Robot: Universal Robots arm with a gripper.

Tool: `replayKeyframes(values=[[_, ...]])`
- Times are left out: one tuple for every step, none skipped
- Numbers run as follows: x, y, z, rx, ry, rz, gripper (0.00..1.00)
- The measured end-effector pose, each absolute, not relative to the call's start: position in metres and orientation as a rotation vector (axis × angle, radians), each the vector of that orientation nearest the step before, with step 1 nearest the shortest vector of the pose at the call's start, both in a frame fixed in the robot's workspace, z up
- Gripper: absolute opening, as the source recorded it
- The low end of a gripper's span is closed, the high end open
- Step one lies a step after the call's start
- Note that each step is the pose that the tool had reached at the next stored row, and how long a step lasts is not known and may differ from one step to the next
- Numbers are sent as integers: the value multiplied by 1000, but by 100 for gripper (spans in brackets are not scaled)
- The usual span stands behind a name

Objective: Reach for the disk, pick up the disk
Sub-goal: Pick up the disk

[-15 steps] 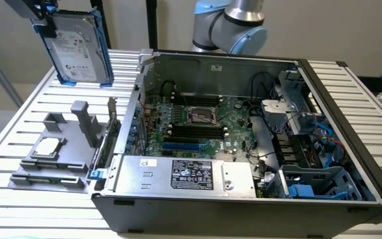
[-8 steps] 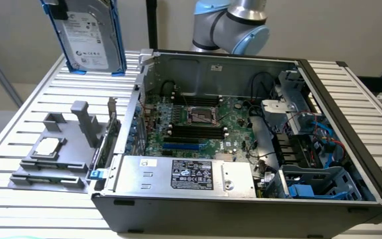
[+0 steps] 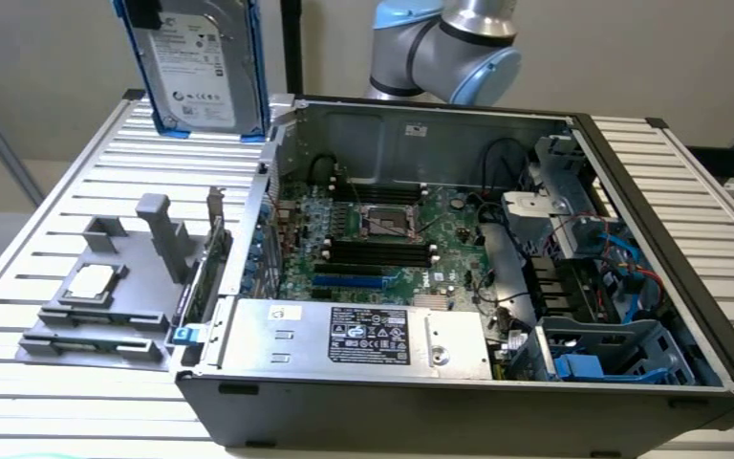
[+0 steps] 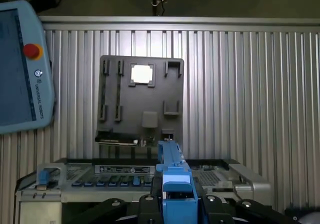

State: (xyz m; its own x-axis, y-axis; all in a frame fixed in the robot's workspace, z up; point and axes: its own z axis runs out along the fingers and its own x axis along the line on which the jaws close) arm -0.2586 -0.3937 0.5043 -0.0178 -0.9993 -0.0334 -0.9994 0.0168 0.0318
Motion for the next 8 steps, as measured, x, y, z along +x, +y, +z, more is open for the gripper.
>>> replayKeyframes(values=[[-254,-395,504,-2200,2239,72,33],[-250,-396,504,-2201,2239,72,33],[-245,-397,504,-2201,2239,72,33],[-240,-397,504,-2201,2239,73,33],[-236,-398,504,-2201,2239,73,33],[-232,-399,504,-2201,2239,73,33],[-227,-400,504,-2201,2239,73,33],[-222,-401,504,-2201,2239,73,33]])
